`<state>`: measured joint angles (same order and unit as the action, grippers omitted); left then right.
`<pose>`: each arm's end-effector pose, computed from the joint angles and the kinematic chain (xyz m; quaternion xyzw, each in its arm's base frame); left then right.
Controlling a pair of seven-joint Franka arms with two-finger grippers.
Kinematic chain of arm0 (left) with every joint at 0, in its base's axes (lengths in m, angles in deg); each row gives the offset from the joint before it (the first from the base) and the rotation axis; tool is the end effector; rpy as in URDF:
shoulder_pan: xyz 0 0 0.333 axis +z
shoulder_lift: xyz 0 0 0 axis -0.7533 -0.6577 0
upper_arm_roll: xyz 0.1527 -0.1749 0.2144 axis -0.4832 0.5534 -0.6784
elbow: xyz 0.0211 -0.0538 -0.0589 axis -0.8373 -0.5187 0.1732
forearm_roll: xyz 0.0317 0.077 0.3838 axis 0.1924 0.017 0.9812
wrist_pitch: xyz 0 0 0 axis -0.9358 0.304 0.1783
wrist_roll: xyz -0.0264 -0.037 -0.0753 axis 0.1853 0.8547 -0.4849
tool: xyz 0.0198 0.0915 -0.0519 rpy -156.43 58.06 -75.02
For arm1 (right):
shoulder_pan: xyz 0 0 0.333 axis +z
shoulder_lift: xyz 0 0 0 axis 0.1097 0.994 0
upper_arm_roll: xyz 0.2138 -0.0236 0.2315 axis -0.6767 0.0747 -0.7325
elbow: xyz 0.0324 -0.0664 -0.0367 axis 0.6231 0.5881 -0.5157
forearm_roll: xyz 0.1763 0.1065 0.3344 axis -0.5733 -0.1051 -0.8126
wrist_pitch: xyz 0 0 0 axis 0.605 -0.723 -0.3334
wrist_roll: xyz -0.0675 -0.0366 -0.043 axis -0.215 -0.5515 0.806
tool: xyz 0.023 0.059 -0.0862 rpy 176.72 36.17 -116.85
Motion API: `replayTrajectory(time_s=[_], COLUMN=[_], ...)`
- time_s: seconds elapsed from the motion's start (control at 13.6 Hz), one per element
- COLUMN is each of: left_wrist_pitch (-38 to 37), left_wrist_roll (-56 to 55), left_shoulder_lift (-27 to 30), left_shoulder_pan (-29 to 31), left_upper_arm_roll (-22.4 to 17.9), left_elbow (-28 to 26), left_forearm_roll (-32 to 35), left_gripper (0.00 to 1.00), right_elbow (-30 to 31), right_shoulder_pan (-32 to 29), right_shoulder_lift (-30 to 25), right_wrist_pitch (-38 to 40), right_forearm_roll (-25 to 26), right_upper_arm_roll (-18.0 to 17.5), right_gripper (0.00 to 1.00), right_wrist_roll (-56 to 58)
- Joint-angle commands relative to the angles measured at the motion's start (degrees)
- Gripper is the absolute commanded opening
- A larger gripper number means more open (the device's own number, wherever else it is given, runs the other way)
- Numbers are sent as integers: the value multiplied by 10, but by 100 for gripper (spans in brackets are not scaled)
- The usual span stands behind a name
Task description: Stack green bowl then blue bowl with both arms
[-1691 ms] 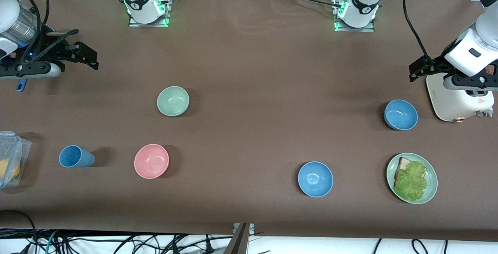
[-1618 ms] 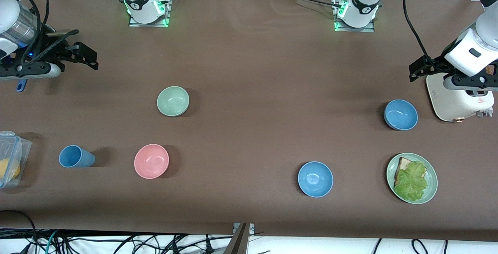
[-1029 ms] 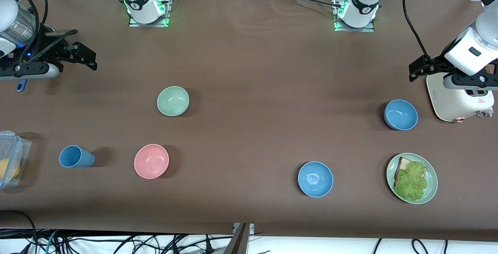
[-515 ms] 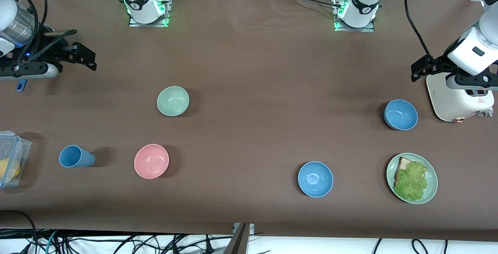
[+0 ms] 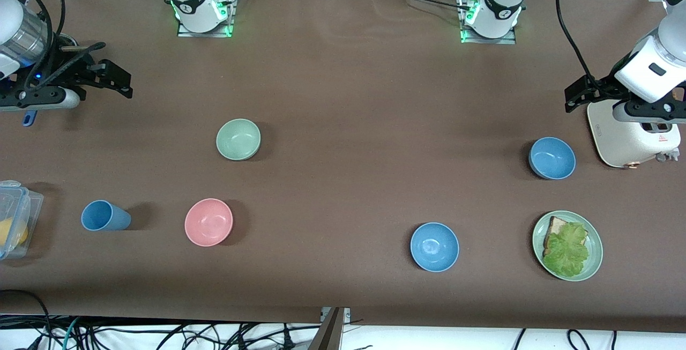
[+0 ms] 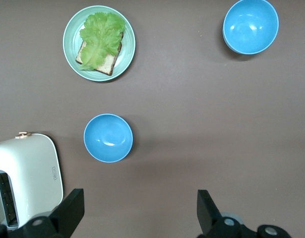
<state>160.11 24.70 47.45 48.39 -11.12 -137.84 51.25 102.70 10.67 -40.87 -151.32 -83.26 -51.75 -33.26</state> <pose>0.5579 -0.0254 0.5815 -0.9996 0.0189 0.0071 0.0203 0.5596 0.0679 0.6046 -0.9993 -0.0298 0.0210 0.0021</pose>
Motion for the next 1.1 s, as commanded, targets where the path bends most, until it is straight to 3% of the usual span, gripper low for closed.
replayTrajectory(time_s=[0.0, 1.03], left_wrist_pitch=[-13, -17], left_wrist_roll=[4, 4], left_shoulder_lift=[-10, -10], left_shoulder_pan=[-1, 2], left_upper_arm_roll=[2, -1], left_elbow=[20, 19], left_forearm_roll=[2, 2], left_gripper=[100, 100], right_elbow=[-13, -13], right_shoulder_pan=[-9, -10], right_shoulder_lift=[7, 7], right_wrist_pitch=[2, 6], right_forearm_roll=[5, 5], right_upper_arm_roll=[-7, -6], right_gripper=[99, 99], right_wrist_roll=[6, 2])
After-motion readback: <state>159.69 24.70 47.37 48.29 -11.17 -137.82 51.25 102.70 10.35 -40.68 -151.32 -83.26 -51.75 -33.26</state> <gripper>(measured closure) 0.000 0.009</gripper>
